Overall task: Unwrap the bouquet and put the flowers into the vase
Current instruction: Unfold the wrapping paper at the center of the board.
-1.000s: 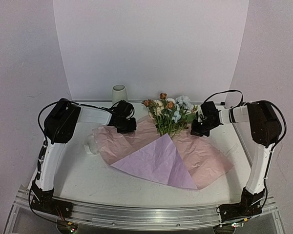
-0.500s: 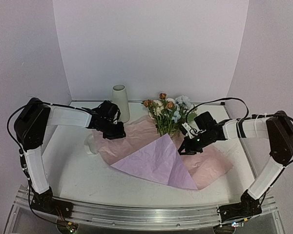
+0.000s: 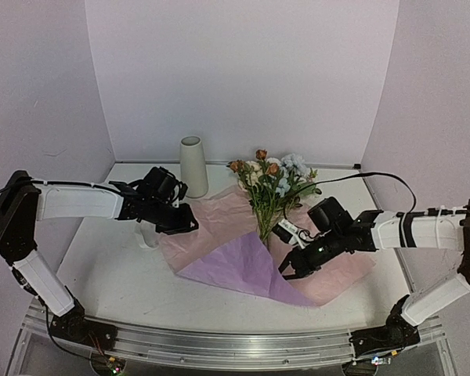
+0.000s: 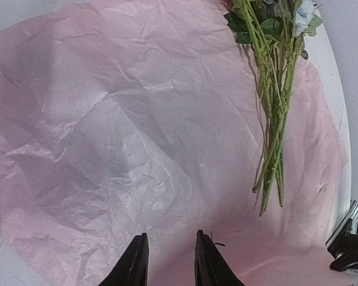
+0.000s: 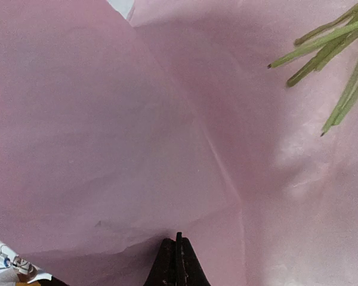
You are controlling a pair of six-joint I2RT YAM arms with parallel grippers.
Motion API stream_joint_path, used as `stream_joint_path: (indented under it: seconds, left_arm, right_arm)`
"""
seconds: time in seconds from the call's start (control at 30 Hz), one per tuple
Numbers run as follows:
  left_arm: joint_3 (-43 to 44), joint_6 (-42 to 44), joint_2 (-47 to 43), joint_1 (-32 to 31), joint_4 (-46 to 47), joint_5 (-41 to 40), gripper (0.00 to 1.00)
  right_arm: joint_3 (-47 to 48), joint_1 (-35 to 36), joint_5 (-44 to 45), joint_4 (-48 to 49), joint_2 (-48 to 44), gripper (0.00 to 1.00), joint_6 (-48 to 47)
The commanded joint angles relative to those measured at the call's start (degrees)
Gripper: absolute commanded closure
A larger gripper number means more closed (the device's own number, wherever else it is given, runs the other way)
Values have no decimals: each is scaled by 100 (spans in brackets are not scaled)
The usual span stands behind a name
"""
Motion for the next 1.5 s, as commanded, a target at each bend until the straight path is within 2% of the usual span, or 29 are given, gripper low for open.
stream_joint_path:
  seconds: [0.0,0.27,0.63,0.8,0.93,1.07,1.23,1.47]
  left_arm:
    - [-150,-214,-264,-266,12,92,72]
    - [-271,-533,-333,-840,-181,114,70]
    - [-785,-1074,-819,-1706,-242,-273,70]
    - [-920,-1191,-723,-2113,-245,-356,70]
    - [-1067,-1379,-603,-2144,-240,-562,70]
    - [-1237,-1582,-561,-2169,-238,-924,72]
    - [-1457,-1718,-592,-2180,-227,-1358,73]
    - [-1688,-2023,-655,-2223,-160,-1862,73]
  right_arm:
    - [-266,474,-12,28,-224,100,346]
    - [-579,1082,512,197,-123,100,637]
    - [-558,1716,1734,267,923,100,812]
    - [-424,1766,1893,211,780,100,805]
    - [-181,1761,2088,-62,471,100,739]
    - [-128,1761,2692,-225,215,100,791]
    - [-322,1764,3601,-393,135,100,1150]
    - [-517,1762,4046,-393,211,100,1419]
